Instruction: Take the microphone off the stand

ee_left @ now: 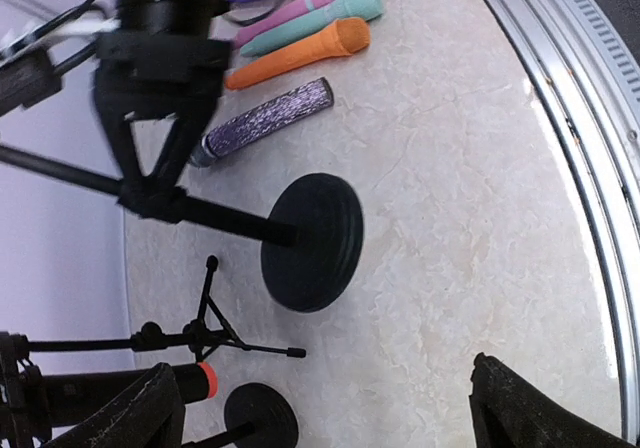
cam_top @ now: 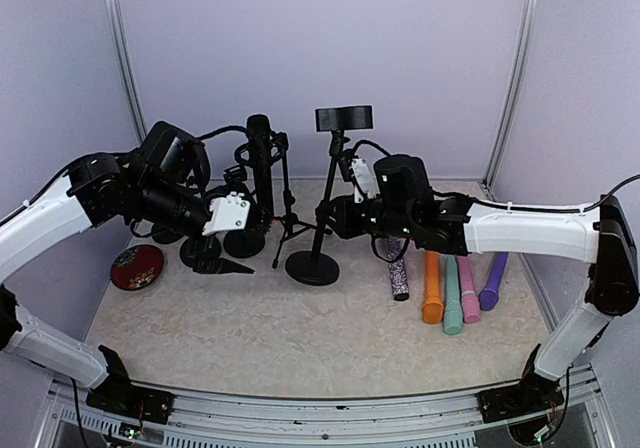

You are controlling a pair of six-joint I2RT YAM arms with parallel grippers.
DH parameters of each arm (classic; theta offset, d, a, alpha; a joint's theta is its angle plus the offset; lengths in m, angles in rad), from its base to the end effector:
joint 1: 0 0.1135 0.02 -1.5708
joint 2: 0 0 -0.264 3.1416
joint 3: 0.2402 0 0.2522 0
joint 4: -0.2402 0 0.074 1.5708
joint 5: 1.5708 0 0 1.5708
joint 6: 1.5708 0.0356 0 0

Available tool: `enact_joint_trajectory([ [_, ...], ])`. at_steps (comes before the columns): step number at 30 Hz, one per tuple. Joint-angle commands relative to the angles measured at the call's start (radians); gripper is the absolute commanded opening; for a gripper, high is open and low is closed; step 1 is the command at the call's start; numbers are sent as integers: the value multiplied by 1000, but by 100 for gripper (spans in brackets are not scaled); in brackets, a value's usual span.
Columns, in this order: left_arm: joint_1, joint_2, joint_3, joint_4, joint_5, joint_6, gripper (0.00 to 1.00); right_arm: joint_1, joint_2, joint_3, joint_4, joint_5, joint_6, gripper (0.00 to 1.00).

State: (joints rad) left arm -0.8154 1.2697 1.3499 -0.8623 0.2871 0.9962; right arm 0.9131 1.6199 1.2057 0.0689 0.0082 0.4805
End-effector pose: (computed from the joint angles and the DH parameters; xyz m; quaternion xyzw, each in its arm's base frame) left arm 0.1694 -0.1946 0.3688 0.7530 0.5206 -0.0972 0.3906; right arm 0.2353 0.3041 0.2964 -0.1733 0.7995 0.3665 0.4432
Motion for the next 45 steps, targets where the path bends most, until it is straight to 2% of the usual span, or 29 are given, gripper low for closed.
enact_joint_trajectory([
  [1,-142,-123,-185,238,-224,143,96,-1,-69,79,-41,-7,146,0],
  [4,-222,-164,-280,396,-281,201,91,-1,-97,103,-51,1,181,0],
  [7,-252,-138,-277,424,-292,200,87,1,-122,111,-57,-8,203,0],
  [14,-258,-52,-214,389,-275,190,78,2,-156,102,-77,-32,231,0],
  [23,-258,52,-119,242,-243,182,65,5,-174,92,-43,-79,259,0],
  [27,-258,86,-104,202,-253,191,53,7,-181,80,-23,-93,273,0],
  [34,-248,115,-93,192,-261,196,48,7,-199,78,-3,-113,283,0],
  [37,-234,125,-85,201,-264,198,36,7,-204,79,-3,-125,281,0],
  [40,-225,127,-82,219,-273,201,16,4,-208,77,-7,-140,280,0],
  [45,-222,117,-94,239,-276,211,4,-6,-215,67,16,-200,276,0],
])
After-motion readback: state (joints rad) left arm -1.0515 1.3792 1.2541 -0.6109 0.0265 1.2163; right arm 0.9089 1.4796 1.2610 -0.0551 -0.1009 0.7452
